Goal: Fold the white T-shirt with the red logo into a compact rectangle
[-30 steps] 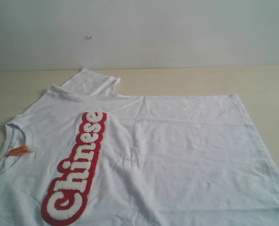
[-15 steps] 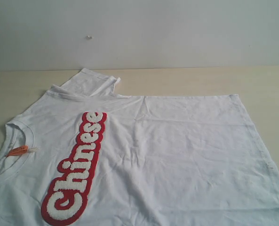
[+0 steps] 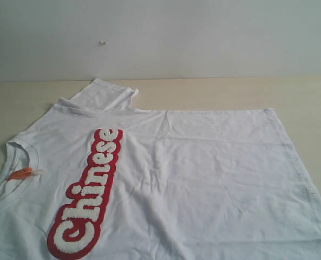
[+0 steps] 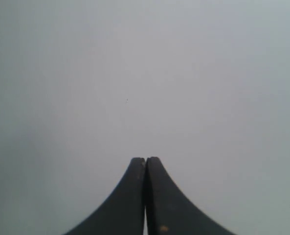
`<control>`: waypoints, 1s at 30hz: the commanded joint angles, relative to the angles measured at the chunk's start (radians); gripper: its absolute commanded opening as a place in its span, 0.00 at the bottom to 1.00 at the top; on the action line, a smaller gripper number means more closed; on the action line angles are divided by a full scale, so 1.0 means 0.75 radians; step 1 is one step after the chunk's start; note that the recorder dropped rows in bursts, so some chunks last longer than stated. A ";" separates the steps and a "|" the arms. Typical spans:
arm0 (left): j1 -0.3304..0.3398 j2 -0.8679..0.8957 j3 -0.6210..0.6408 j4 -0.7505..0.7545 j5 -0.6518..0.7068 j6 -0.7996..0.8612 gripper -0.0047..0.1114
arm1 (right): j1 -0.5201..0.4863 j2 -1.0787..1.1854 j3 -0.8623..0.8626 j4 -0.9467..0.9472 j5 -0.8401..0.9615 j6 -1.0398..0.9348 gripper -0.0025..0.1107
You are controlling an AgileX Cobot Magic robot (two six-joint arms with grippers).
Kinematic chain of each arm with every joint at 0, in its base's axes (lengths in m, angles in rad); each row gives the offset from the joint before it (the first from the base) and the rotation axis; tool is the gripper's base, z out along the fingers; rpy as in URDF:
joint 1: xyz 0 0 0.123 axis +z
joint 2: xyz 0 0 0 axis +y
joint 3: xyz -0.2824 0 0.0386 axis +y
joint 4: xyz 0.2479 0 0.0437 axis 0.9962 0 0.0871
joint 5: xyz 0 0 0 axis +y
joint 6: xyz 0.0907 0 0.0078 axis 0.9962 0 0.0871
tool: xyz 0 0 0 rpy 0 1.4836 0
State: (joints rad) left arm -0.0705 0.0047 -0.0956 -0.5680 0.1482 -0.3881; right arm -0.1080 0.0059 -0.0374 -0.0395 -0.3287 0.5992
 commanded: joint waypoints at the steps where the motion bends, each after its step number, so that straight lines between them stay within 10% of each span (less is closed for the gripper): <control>1: -0.001 -0.006 -0.161 0.019 0.094 0.213 0.04 | -0.007 -0.008 -0.149 -0.131 0.222 0.011 0.02; 20: -0.118 0.598 -0.806 0.124 0.406 1.083 0.04 | 0.143 0.382 -0.808 -0.241 1.003 -0.575 0.02; 30: -0.327 1.171 -1.270 0.293 1.028 1.334 0.04 | 0.425 0.904 -1.195 -0.111 1.540 -1.071 0.02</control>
State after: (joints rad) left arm -0.2817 0.7849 -0.9709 -0.3648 0.7454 0.5143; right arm 0.1657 0.5962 -0.8749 -0.1748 0.7350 -0.0728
